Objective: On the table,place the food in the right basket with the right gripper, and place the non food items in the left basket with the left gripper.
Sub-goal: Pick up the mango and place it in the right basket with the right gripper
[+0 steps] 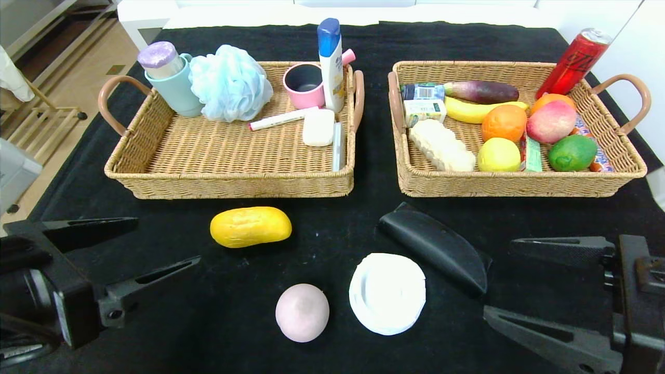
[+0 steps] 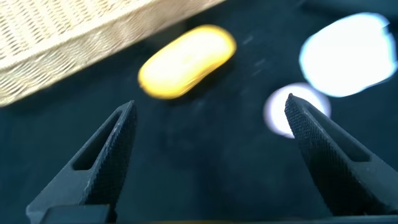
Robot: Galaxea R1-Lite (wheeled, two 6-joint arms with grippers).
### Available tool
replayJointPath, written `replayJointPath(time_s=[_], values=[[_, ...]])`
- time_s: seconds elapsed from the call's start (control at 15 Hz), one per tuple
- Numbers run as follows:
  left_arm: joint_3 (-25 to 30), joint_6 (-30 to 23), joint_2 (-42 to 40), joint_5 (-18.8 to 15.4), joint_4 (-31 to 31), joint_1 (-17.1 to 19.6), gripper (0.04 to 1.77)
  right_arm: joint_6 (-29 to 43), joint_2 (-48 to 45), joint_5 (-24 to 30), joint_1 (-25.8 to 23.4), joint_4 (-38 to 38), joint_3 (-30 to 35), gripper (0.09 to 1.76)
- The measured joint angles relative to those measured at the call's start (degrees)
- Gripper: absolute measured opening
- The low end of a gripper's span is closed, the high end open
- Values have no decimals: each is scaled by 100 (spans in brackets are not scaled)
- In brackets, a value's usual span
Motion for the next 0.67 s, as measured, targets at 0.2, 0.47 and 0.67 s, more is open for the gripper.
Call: replayJointPath(time_s=[0.2, 0.47, 0.67], values=[[-174, 363, 283, 423, 318, -107, 172, -4, -358, 210, -69, -518, 564, 170], [-1142, 483, 468, 842, 1944, -527, 172, 33, -663, 378, -166, -816, 937, 170], [-1776, 861, 780, 1057, 2532, -660, 172, 44, -768, 416, -267, -813, 957, 170]])
